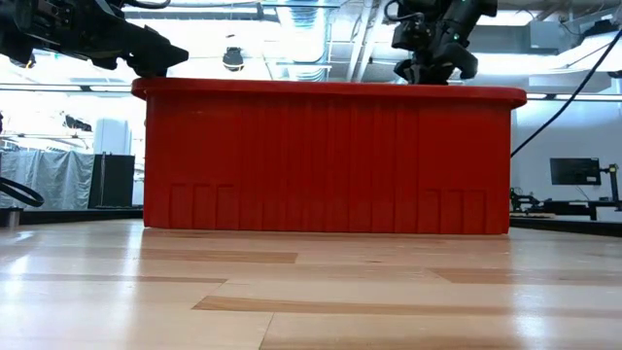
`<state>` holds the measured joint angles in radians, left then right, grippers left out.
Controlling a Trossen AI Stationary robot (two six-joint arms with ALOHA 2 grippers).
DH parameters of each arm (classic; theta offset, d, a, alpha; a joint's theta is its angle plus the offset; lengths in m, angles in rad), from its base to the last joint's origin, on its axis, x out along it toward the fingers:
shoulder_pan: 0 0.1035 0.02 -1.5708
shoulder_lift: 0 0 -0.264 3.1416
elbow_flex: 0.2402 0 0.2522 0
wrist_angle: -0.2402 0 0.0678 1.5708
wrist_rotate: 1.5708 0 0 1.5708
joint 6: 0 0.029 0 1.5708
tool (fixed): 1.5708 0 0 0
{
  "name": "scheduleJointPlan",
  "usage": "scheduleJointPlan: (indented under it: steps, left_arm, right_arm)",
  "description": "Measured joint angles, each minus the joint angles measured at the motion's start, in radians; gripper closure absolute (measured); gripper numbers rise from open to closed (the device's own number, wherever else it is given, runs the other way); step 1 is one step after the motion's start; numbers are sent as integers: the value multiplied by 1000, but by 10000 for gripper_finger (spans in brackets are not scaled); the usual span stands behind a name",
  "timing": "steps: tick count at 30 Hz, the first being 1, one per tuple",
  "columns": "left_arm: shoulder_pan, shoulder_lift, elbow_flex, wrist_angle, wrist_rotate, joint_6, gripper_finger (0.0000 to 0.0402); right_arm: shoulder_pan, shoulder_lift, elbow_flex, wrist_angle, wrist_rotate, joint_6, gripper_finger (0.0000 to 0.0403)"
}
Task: Pick and place slides into bin
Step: Stack the slide on top of the right slide in the bin
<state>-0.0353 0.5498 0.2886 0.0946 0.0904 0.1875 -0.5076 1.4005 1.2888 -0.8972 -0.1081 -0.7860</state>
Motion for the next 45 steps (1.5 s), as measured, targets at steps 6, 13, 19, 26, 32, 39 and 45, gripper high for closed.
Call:
scheduleJointPlan:
  steps: [6,13,19,26,32,39,45]
  left_arm:
    - [0,0,0,0,0,0,183]
    - [0,0,0,0,0,0,183]
    - [0,0,0,0,0,0,183]
    - [0,0,0,0,0,0,183]
    - [0,0,0,0,0,0,183]
    - [0,0,0,0,0,0,183]
    - [0,0,0,0,0,0,183]
  right_arm:
    - [-6,27,0,1,0,-4,402]
    - [-6,27,0,-7,0,-7,402]
    - [-6,27,0,-8,0,-7,402]
    - [-6,27,0,-11,0,-1,402]
    - [-6,27,0,-15,0,0,402]
    - [-6,26,0,-24,0,0,402]
    - [-6,26,0,-35,0,8,403]
